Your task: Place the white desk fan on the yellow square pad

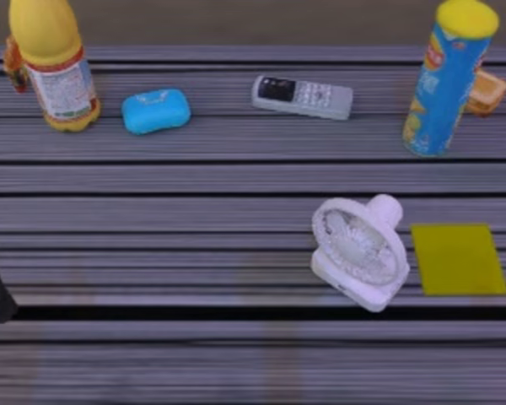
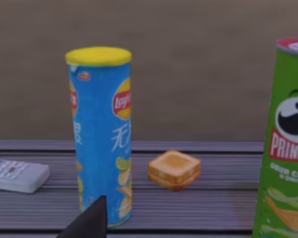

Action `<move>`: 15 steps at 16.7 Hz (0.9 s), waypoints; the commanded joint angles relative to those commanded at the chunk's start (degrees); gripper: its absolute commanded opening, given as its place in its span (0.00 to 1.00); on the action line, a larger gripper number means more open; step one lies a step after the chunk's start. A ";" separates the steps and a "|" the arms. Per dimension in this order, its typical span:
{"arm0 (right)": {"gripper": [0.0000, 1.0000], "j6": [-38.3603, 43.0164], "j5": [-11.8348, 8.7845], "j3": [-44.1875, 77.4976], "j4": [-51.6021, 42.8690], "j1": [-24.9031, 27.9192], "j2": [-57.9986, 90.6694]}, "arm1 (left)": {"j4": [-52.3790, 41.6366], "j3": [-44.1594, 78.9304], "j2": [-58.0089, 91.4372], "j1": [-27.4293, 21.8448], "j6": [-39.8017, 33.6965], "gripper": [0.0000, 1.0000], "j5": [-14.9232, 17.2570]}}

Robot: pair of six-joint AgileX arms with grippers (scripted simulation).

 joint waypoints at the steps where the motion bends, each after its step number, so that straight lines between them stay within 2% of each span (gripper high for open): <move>1: 1.00 0.00 0.00 0.00 0.00 0.00 0.00 | 0.00 0.00 0.00 0.00 0.00 1.00 0.00; 4: 1.00 -0.36 -0.06 1.60 -1.57 0.71 1.76 | 0.00 0.00 0.00 0.00 0.00 1.00 0.00; 7: 1.00 -1.61 -0.11 8.38 -7.50 3.27 8.96 | 0.00 0.00 0.00 0.00 0.00 1.00 0.00; 15: 1.00 -7.01 0.07 44.40 -36.34 15.42 48.90 | 0.00 0.00 0.00 0.00 0.00 1.00 0.00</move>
